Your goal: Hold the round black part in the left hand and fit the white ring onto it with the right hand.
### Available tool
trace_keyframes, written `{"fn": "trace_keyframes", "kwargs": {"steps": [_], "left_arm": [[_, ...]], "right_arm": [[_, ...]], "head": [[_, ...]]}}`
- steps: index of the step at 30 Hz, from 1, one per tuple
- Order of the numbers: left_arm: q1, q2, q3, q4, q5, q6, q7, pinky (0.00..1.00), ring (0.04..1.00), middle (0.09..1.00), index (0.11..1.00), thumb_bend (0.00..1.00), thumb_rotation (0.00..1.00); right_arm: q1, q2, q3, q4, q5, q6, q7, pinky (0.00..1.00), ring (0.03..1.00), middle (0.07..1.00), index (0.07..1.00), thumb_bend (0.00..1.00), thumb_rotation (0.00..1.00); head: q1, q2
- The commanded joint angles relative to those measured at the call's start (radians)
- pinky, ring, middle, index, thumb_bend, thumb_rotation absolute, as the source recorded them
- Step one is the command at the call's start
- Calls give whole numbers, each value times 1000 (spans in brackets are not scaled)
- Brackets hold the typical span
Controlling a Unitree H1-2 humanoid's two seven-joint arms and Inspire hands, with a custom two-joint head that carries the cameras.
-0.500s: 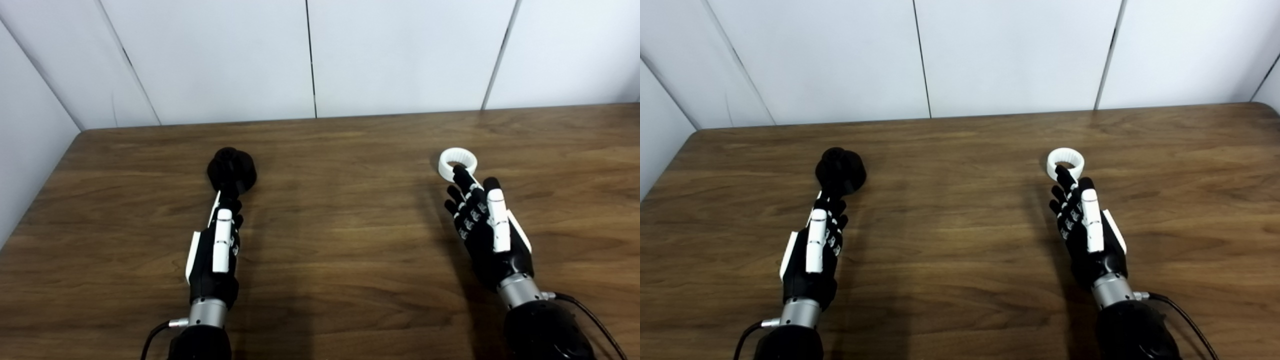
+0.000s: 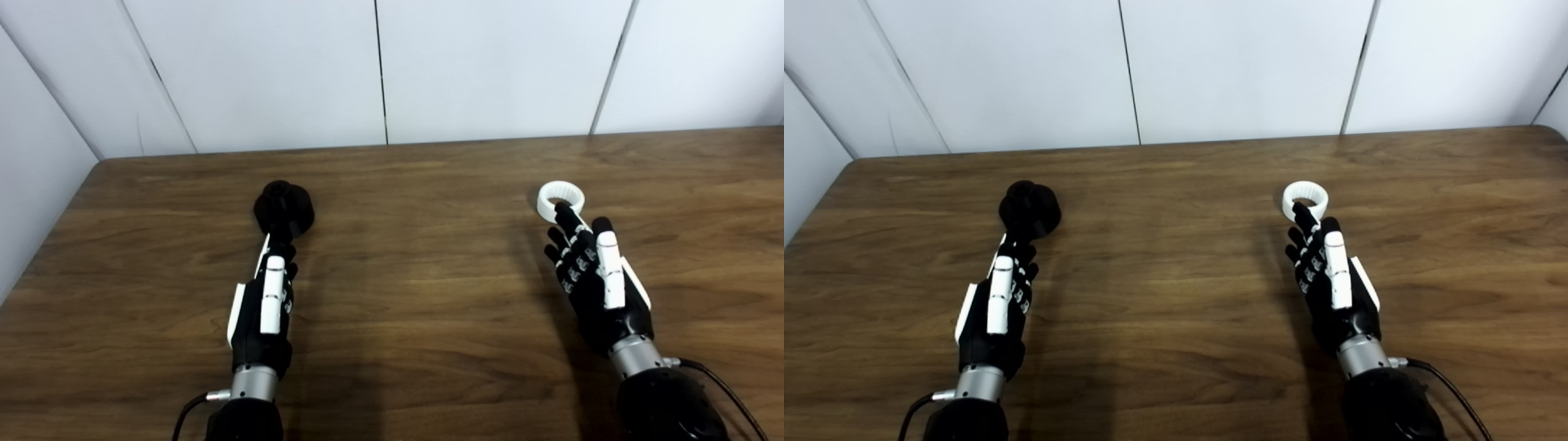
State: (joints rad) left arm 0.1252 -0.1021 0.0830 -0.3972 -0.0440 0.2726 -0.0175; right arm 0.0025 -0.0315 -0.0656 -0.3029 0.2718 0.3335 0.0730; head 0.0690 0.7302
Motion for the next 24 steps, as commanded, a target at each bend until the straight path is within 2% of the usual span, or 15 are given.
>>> {"fn": "trace_keyframes", "kwargs": {"steps": [1, 8, 11, 14, 19, 24], "left_arm": [[4, 37, -7, -31, -3, -29, -11, 1000, 1000, 1000, 1000, 486, 925], [-1, 64, 3, -58, 5, -8, -16, 1000, 1000, 1000, 1000, 502, 874], [-9, 104, 4, -81, 40, 2, -24, 1000, 1000, 1000, 1000, 533, 834], [-24, 141, 12, -110, 70, 52, -26, 1000, 1000, 1000, 1000, 596, 759], [-47, 236, 3, -134, 192, 80, -15, 1000, 1000, 999, 989, 659, 707], [-82, 314, 4, -157, 277, 133, -28, 966, 1000, 1000, 997, 735, 559]], "right_arm": [[-33, 11, -1, -22, 14, -30, 3, 1000, 999, 998, 936, 505, 1000], [-35, 9, 2, -10, 7, -40, 7, 1000, 998, 1000, 939, 517, 1000], [-36, 12, 3, -7, 8, -41, 6, 1000, 999, 999, 937, 517, 1000], [-36, 18, 0, -4, 15, -40, 4, 1000, 997, 998, 934, 516, 1000], [-37, 23, 2, 1, 10, -45, 5, 1000, 998, 997, 933, 512, 1000], [-38, 25, 3, 11, 6, -50, 8, 1000, 998, 1000, 935, 513, 1000]], "head": [[7, -2], [13, -6], [20, -8], [26, -9], [36, -11], [40, -15]]}}
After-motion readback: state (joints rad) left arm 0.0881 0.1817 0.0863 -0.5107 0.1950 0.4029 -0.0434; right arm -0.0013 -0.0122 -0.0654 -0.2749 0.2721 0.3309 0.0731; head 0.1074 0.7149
